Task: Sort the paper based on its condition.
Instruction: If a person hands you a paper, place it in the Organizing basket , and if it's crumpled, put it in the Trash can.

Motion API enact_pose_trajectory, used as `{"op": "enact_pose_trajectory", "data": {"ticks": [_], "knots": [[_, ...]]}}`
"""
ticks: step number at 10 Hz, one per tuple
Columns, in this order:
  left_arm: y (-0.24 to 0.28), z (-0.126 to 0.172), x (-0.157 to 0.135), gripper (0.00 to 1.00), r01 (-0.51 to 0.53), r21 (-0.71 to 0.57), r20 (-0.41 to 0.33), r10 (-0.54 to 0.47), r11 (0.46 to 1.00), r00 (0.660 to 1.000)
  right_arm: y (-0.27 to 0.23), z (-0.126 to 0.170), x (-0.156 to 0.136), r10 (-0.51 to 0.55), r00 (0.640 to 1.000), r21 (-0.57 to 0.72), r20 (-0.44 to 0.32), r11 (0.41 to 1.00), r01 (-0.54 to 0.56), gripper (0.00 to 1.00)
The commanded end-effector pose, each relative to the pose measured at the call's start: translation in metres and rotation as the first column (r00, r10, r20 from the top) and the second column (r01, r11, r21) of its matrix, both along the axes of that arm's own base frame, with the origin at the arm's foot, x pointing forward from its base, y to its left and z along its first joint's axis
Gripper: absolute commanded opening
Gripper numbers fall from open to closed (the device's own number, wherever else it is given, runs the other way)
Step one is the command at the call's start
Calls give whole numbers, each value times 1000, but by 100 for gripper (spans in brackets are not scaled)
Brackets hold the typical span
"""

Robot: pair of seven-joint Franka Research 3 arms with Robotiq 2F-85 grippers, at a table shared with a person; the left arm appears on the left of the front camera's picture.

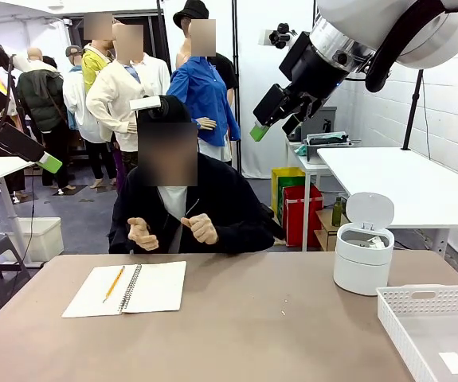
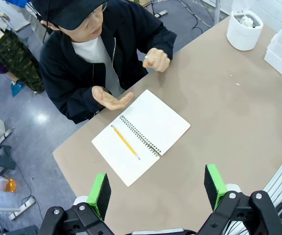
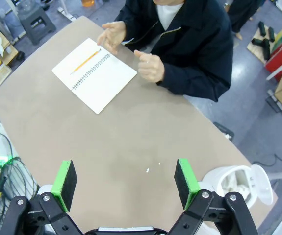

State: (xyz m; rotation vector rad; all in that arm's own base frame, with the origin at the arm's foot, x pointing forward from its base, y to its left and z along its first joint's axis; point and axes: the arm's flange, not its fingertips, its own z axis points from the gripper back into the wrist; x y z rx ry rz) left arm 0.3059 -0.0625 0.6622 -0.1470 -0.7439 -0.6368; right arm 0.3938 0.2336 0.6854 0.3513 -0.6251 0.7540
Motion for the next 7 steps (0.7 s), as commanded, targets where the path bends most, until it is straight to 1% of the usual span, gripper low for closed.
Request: {"op": "enact_pose_trajectory", "data": {"ticks": [1,7], "knots": [[0,0,0,100,-1,1,1,1,1000,1000,-1,-1,0,-1,1000,-10,0,1000,1,100],[0,0,0,100,-1,1,1,1,1000,1000,-1,-1,0,-1,1000,-10,0,1000,1,100]]}}
